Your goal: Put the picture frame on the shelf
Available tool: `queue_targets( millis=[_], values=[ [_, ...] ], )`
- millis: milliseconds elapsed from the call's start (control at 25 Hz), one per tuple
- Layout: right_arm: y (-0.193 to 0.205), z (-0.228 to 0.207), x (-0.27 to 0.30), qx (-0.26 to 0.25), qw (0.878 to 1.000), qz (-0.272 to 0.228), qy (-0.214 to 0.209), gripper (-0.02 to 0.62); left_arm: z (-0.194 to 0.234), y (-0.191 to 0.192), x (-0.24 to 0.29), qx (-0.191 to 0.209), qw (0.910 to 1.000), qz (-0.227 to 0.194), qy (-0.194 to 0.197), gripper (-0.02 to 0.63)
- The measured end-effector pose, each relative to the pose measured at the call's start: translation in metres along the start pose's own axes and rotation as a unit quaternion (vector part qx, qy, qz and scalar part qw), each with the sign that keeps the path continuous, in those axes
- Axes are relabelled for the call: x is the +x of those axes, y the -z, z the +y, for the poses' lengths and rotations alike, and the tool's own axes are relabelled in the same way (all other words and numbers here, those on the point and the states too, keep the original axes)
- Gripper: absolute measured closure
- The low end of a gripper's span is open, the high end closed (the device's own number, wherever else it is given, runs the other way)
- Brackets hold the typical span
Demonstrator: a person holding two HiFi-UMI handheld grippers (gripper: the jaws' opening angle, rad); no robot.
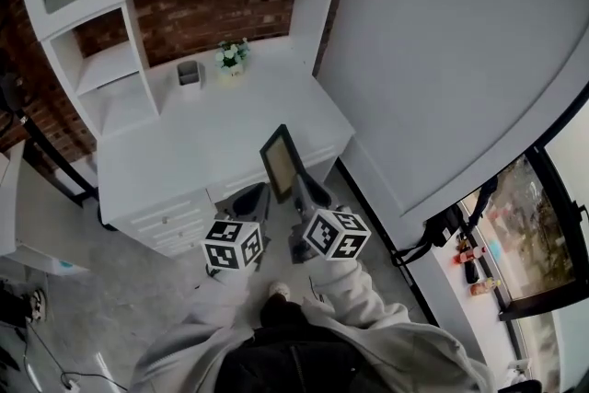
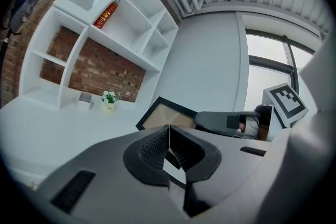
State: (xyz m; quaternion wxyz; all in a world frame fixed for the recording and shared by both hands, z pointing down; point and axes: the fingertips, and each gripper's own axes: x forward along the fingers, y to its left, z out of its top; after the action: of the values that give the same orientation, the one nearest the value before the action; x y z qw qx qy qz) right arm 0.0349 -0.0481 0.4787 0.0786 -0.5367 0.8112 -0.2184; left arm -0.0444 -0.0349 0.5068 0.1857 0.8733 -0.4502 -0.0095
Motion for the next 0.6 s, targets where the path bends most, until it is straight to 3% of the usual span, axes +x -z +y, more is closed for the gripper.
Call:
queue_targets(
  millis=[200,440,600],
  values=[
    [-0.013,-0.007,0.011,-0.012,1.000,-0.008,-0.007,0.531,-0.001,-0.010,0.020,0.003,0.9998,-0.017,0.009,0.600],
    [-0.042,-0.068,0.040,-0.006,1.000,-0.006,-0.016,0.531,-0.014,-0.018,0.098,0.010,0.9998,-0.015,0.006,0.600],
    [-0.053,-0.086,0.046,-0.005,1.000,-0.007,-0.016,0.531,-0.019,-0.020,0.118,0.010,0.9998,-0.013,0.006,0.600]
  ],
)
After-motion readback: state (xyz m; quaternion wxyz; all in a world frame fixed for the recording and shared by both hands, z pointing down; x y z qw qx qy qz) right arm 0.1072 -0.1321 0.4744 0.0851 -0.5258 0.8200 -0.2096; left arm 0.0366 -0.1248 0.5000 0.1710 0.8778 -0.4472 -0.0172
